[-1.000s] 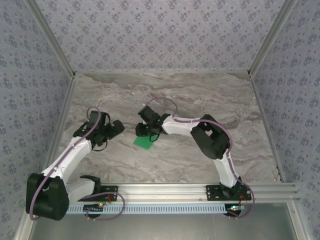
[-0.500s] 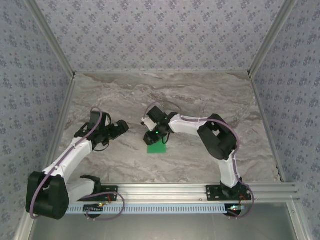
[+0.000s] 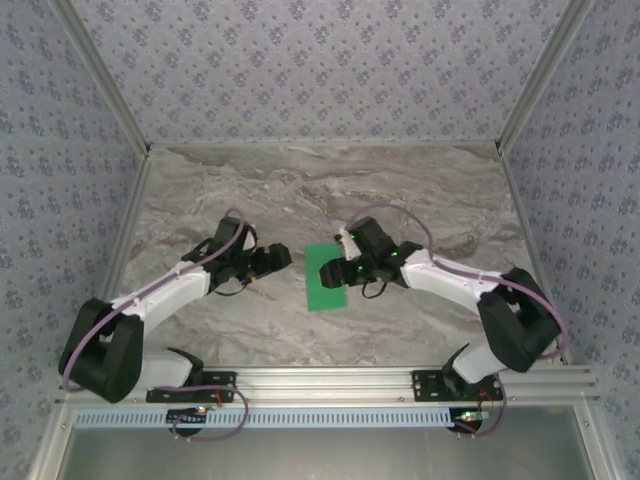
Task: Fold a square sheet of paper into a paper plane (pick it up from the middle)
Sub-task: Rotate the paper at the center of the table, then third fold the triangle at the center of the table.
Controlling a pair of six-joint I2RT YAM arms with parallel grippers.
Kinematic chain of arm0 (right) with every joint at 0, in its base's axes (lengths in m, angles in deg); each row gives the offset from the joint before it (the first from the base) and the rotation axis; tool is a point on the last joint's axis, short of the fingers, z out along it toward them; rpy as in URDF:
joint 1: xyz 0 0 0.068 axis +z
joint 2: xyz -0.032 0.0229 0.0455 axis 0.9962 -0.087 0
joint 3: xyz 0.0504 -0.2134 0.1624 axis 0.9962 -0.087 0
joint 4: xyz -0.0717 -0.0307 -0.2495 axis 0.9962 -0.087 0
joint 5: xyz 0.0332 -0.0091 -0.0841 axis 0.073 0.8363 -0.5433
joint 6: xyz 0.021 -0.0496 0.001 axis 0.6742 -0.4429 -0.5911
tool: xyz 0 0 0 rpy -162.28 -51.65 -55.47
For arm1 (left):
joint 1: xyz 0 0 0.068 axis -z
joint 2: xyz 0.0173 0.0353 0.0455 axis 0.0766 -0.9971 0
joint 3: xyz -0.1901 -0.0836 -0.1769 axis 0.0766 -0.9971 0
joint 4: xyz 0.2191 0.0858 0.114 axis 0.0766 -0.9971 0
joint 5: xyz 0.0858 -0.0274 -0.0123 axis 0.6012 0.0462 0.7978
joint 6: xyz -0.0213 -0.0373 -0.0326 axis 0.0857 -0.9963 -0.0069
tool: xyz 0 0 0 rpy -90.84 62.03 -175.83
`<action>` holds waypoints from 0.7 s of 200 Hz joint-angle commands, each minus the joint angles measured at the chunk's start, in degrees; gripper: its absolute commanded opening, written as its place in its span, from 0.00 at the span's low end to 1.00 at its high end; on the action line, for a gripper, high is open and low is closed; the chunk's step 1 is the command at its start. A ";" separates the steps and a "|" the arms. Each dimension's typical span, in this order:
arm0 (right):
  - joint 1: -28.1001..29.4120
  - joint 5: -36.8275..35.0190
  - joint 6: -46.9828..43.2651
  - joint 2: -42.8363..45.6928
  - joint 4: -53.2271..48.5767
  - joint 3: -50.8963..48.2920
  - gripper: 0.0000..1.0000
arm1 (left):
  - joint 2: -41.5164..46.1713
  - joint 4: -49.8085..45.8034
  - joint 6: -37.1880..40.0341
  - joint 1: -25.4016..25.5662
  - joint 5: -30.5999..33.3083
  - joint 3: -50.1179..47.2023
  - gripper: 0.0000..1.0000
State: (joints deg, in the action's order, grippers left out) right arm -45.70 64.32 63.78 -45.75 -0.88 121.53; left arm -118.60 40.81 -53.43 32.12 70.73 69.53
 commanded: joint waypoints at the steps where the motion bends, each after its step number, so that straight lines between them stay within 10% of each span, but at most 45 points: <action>1: -1.42 -2.24 12.36 2.88 3.18 -4.92 0.67 | -4.54 8.25 -2.96 3.27 -2.91 3.97 0.80; 140: 0.08 6.97 20.15 -3.84 8.34 -9.36 0.51 | -25.20 9.70 -6.79 9.28 -2.59 13.20 0.66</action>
State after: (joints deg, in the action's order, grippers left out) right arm -46.66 68.77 82.95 -48.53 6.70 111.20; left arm -142.73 51.74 -59.81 40.95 67.28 81.05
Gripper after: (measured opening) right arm 0.531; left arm 0.659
